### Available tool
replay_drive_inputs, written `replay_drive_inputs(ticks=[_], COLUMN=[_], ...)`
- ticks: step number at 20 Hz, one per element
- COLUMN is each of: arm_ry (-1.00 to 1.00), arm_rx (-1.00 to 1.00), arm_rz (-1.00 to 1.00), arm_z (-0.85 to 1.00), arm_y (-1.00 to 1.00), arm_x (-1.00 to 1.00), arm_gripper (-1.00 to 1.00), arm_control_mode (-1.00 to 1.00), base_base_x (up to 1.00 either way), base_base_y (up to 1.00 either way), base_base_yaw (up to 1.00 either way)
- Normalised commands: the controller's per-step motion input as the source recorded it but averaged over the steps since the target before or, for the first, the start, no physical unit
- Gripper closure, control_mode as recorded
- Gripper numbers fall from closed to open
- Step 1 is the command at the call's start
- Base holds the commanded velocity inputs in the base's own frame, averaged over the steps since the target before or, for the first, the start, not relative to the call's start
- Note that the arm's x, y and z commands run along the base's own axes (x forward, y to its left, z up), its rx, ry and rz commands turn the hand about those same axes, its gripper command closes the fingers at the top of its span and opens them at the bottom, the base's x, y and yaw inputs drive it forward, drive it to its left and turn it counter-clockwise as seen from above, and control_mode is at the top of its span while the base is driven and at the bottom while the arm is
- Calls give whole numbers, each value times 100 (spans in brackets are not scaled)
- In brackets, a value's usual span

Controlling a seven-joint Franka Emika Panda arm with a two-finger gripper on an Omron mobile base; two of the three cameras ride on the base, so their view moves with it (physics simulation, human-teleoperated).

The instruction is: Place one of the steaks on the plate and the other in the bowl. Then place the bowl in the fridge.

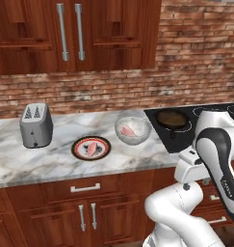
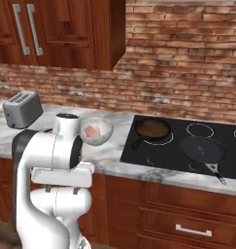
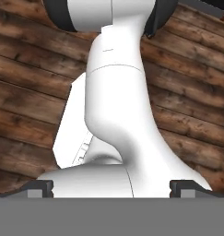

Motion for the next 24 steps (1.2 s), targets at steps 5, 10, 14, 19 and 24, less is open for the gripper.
replay_drive_inputs(ticks=[5,10,14,19,24], arm_ry=[0,0,0,0,0], arm_rx=[0,0,0,0,0], arm_rz=[0,0,0,0,0], arm_z=[0,0,0,0,0], arm_y=[0,0,0,0,0], arm_x=[0,0,0,0,0], arm_gripper=[-100,-100,-100,-100,-100], arm_control_mode=[100,100,100,100,100], base_base_x=[54,30,19,29,15], base_base_y=[7,11,25,11,2], base_base_yaw=[-2,0,0,0,0])
